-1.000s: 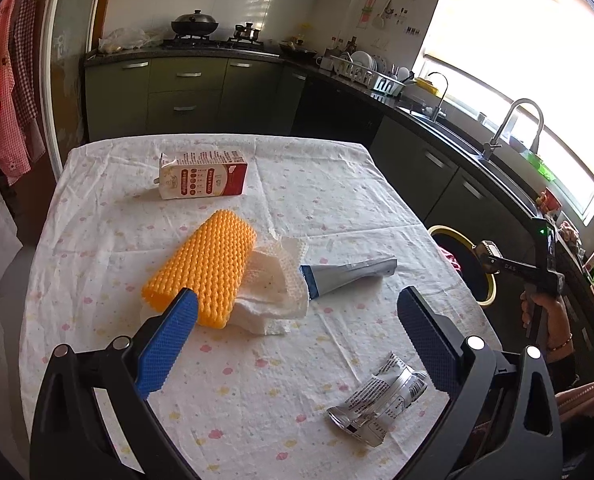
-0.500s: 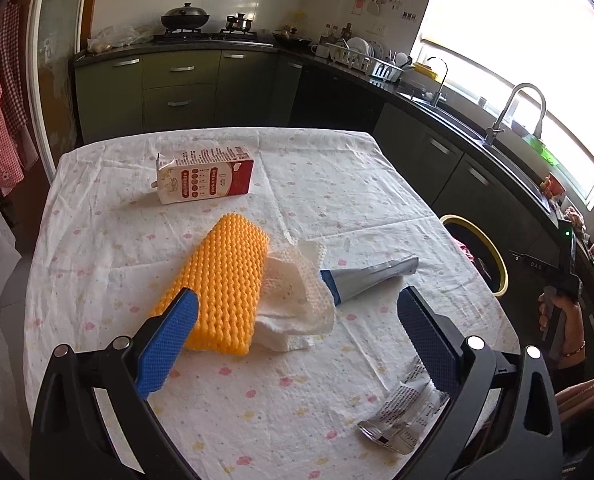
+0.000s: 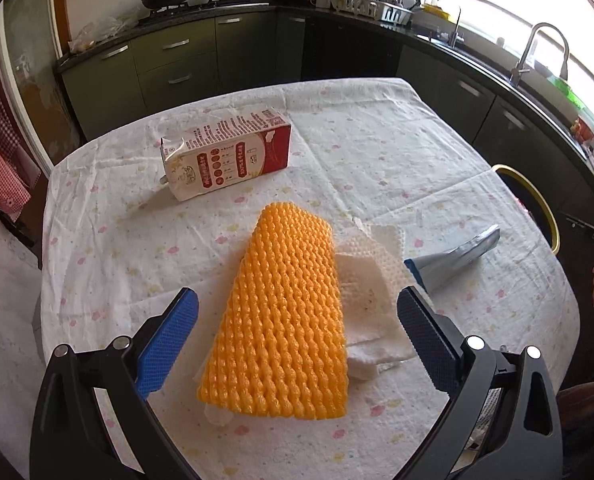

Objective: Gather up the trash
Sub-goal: 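Grasp the orange foam net sleeve with the left gripper and lift it, then carry the orange sleeve over the yellow bin and open the left gripper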

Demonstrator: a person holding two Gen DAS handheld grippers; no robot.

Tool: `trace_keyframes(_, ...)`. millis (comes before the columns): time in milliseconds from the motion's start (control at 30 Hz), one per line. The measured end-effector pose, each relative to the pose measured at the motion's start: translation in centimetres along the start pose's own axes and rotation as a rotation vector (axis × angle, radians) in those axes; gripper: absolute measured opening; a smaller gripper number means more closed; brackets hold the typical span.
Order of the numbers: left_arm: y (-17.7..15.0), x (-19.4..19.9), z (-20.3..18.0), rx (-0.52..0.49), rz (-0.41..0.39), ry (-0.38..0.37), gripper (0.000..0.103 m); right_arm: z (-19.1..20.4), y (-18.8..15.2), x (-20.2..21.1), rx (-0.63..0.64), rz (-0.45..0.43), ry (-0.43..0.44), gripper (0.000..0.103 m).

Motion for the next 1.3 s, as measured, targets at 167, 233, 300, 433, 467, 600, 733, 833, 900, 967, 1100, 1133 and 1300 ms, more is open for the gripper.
trace_keyframes(167,-0.6,-1.7,0.2,-0.026,0.063,0.028,0.084,0.8,0.0,0.0,0.004,0.000,0.008,0.072)
trace_keyframes(233,-0.7,-2.0,0.2,-0.032,0.069,0.033,0.067,0.9,-0.1,0.0,0.006,-0.001,0.010,0.072)
trace_keyframes(300,-0.8,-2.2,0.2,-0.019,0.074,0.019,0.057,1.0,-0.2,0.1,0.005,-0.002,0.013,0.072)
trace_keyframes(433,-0.4,-1.4,0.4,-0.008,0.044,0.022,0.030,0.9,-0.2,0.2,0.001,-0.006,0.016,0.072)
trace_keyframes(467,-0.3,-1.0,0.4,-0.008,0.032,0.023,0.027,0.9,-0.2,0.3,0.000,-0.006,0.016,0.072)
trace_keyframes(600,0.6,1.2,0.4,0.000,-0.024,0.029,0.019,0.8,-0.3,0.3,-0.001,-0.006,0.020,0.072)
trace_keyframes(733,1.7,3.7,-0.2,-0.002,-0.082,0.031,0.017,0.8,-0.3,0.6,-0.001,-0.011,0.027,0.072)
trace_keyframes(833,2.8,5.6,-1.8,-0.026,-0.119,0.021,0.017,0.7,-0.3,0.9,-0.004,-0.019,0.031,0.072)
trace_keyframes(900,3.4,6.4,-3.5,-0.047,-0.134,-0.001,0.017,0.4,-0.3,1.1,-0.009,-0.025,0.031,0.072)
trace_keyframes(967,4.0,6.8,-5.9,-0.083,-0.139,-0.037,0.017,-0.1,-0.3,1.4,-0.019,-0.033,0.029,0.072)
trace_keyframes(1100,5.5,5.9,-12.4,-0.170,-0.115,-0.154,0.017,-1.6,-0.5,1.7,-0.047,-0.042,0.023,0.072)
trace_keyframes(1133,6.0,5.3,-14.1,-0.197,-0.106,-0.177,0.017,-2.0,-0.6,1.8,-0.056,-0.043,0.021,0.072)
trace_keyframes(1300,7.7,1.4,-23.7,-0.348,-0.035,-0.308,0.017,-5.3,-1.2,2.6,-0.107,-0.052,-0.003,0.072)
Point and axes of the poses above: each gripper's, at about its wrist camera, not at the fingertips, and x roughly against the way its jaws point, z to its left, y to its top, the point moved 9 cm from there along -x, roughly the way its jaws point, and after that the axes turned 6 degrees about -y, right-handed, at the moved point
